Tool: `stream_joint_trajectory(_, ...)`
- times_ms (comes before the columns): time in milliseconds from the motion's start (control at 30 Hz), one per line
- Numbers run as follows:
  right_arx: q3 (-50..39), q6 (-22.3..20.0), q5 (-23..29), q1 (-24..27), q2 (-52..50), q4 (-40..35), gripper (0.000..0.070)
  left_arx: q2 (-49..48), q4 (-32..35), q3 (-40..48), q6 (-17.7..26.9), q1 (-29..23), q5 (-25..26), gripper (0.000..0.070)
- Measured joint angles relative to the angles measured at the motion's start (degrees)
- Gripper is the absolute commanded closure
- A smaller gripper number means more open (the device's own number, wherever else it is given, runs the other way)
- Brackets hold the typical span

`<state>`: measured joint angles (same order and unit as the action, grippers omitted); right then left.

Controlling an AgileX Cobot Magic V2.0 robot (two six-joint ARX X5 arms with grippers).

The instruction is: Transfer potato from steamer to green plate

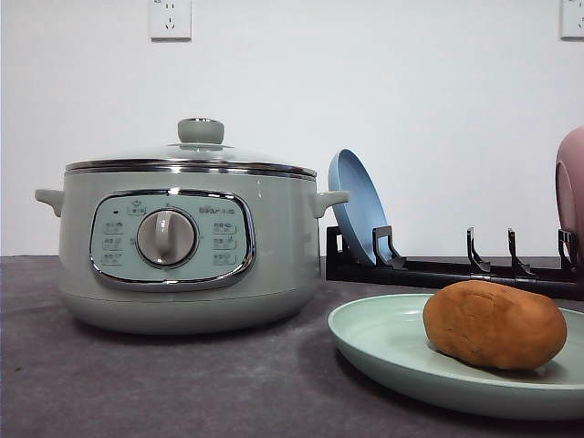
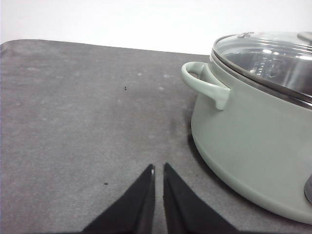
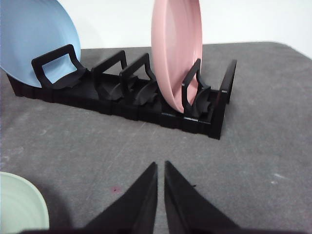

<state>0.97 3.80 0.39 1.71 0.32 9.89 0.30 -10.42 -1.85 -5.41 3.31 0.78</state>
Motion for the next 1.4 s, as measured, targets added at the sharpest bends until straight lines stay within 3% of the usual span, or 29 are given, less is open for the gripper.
stream_joint_trajectory(200,0.0,-0.86,0.19,-2.5,0.0,0.0,0.0687,0.0,-0.02,0.0,0.0,-0.01,0.0,0.0675)
stream_joint_trajectory(1400,-0.04,-1.06,0.34,-2.4,0.0,-0.5,0.0687,0.0,0.0,0.0,0.0,-0.02,0.0,0.0675)
